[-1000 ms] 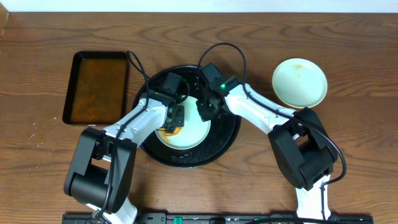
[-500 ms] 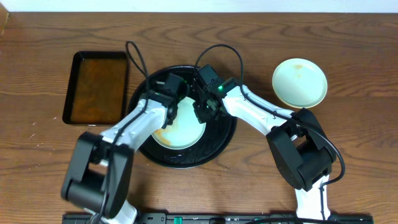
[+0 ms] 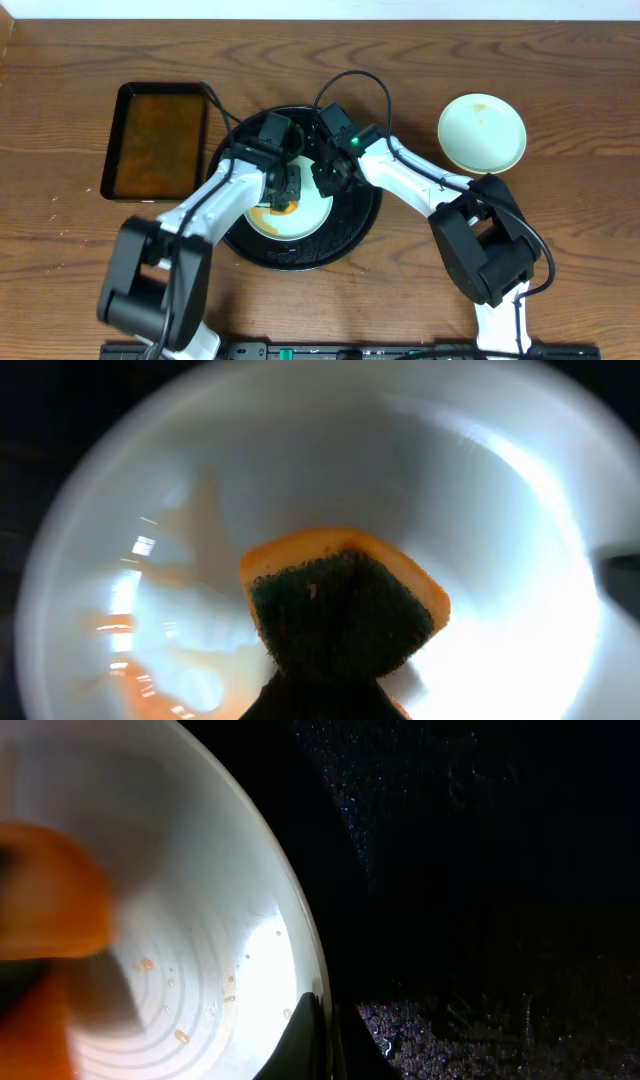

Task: Clean dirty plates on tray and stack at the side

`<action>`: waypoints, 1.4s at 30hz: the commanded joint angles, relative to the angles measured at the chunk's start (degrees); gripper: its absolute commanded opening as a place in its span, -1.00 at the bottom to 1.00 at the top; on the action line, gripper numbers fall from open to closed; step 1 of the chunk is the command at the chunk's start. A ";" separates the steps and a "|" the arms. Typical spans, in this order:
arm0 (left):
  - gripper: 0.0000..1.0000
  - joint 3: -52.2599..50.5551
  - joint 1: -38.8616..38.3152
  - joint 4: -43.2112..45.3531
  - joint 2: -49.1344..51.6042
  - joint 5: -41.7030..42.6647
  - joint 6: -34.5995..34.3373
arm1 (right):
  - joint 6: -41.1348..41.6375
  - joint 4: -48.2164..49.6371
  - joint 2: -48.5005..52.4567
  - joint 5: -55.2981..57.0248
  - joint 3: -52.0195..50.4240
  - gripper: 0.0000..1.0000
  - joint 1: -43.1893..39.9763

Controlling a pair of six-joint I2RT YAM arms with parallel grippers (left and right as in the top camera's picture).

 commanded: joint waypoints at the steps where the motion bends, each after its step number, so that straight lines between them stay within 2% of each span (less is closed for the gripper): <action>1: -0.85 0.90 0.07 -1.42 3.69 2.89 -0.81 | -0.26 -0.87 1.31 2.71 0.20 -0.98 -0.46; 6: -0.85 0.90 0.09 -4.81 4.57 -1.75 -0.76 | -0.26 -0.87 1.31 2.71 0.20 -0.98 -0.46; 15: -0.85 1.38 0.09 -8.46 4.55 -30.91 -0.79 | -0.26 -0.85 1.31 2.71 0.20 -0.97 -0.46; 20: -0.85 5.33 0.07 -8.28 3.96 -37.94 -0.79 | -0.26 -0.87 1.31 2.71 0.20 -0.98 -0.46; 26: -0.85 11.78 0.48 -7.91 -1.29 -37.83 -0.79 | -0.28 -0.92 1.31 2.71 0.20 -0.98 -0.46; 31: -0.85 13.07 6.23 -2.60 -5.73 -24.11 2.08 | -0.28 -1.05 1.31 2.71 0.20 -0.98 -0.46; 35: -0.85 13.07 18.73 0.92 -4.83 -7.74 1.73 | -0.28 -1.18 1.31 2.73 0.20 -0.98 -0.46; 39: -0.85 13.05 29.29 3.67 -3.63 -0.90 -1.53 | -0.28 -0.96 1.31 2.73 0.20 -0.98 -0.46; 42: -0.85 13.05 34.32 4.74 -2.47 2.80 -1.62 | -0.28 -0.44 1.31 2.73 0.20 -0.97 -0.46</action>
